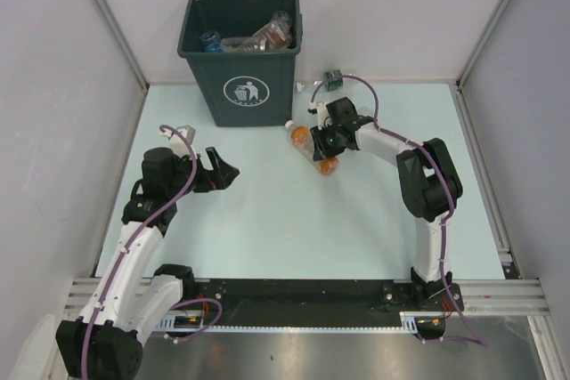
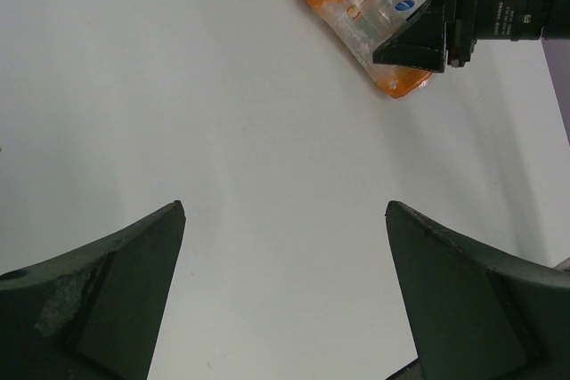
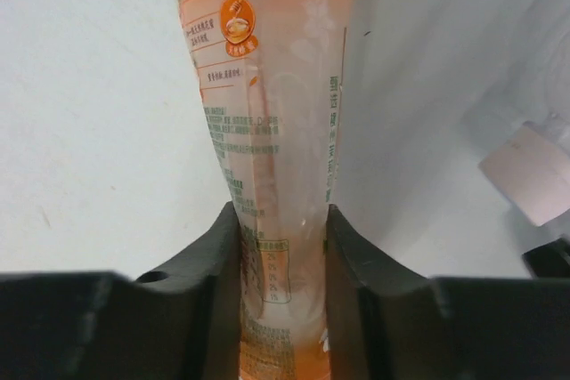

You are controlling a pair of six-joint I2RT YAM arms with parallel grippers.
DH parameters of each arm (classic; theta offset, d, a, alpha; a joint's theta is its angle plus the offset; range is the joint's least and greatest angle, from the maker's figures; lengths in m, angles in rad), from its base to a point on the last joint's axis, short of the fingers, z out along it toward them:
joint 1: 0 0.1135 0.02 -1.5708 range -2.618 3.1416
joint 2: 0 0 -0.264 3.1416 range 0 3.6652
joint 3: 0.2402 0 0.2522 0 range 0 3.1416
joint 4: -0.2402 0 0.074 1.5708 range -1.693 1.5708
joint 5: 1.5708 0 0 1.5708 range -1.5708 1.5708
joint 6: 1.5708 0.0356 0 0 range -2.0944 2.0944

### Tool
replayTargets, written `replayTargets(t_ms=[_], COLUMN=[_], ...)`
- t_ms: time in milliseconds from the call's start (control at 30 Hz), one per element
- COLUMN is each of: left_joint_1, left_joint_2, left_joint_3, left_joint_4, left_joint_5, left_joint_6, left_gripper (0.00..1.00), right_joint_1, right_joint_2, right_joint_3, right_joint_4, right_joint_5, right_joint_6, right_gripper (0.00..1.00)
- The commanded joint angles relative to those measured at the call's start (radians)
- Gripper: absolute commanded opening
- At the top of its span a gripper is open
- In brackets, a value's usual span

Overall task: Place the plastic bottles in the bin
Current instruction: Pick up the plastic bottle at the center of the board.

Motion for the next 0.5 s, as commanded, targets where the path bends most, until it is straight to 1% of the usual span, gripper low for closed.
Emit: replayTargets(t_ms=[0, 33, 100, 167, 233, 333, 467], left_joint_1=[-0.002, -0.002, -0.002, -0.002, -0.002, -0.006, -0.046], left_joint_2=[0.001, 0.003, 0.009, 0.010, 0.006, 0.000, -0.008], left_joint_3=[0.022, 0.025, 0.037, 0.042, 0.033, 0.008, -0.018], left_joint_4=[0.012, 0.013, 0.016, 0.041, 0.076, 0.182, 0.304], left_joint_5=[-0.001, 0.004, 0.024, 0.053, 0.116, 0.189, 0.196], left_joint_6=[0.008, 0.005, -0.014, -0.046, -0.078, -0.170, -0.218], left_gripper=[1.00, 1.00, 1.00, 1.00, 1.00, 1.00, 1.00], right_joint_1=[0.036, 0.047, 0.059, 0.085, 0.110, 0.153, 0.193], right_joint_2=[-0.091, -0.107, -0.163, -0.209, -0.283, -0.384, -0.502], right_joint_3=[-0.038, -0.044, -0.049, -0.061, -0.074, -0.103, -0.141], right_joint_4=[0.027, 0.027, 0.022, 0.016, 0.006, 0.008, 0.053], right_joint_5=[0.031, 0.033, 0.025, 0.011, 0.002, -0.048, -0.171], right_joint_6=[0.018, 0.023, 0.029, 0.030, 0.030, 0.047, 0.104], right_gripper=[0.21, 0.14, 0.11, 0.11, 0.11, 0.11, 0.14])
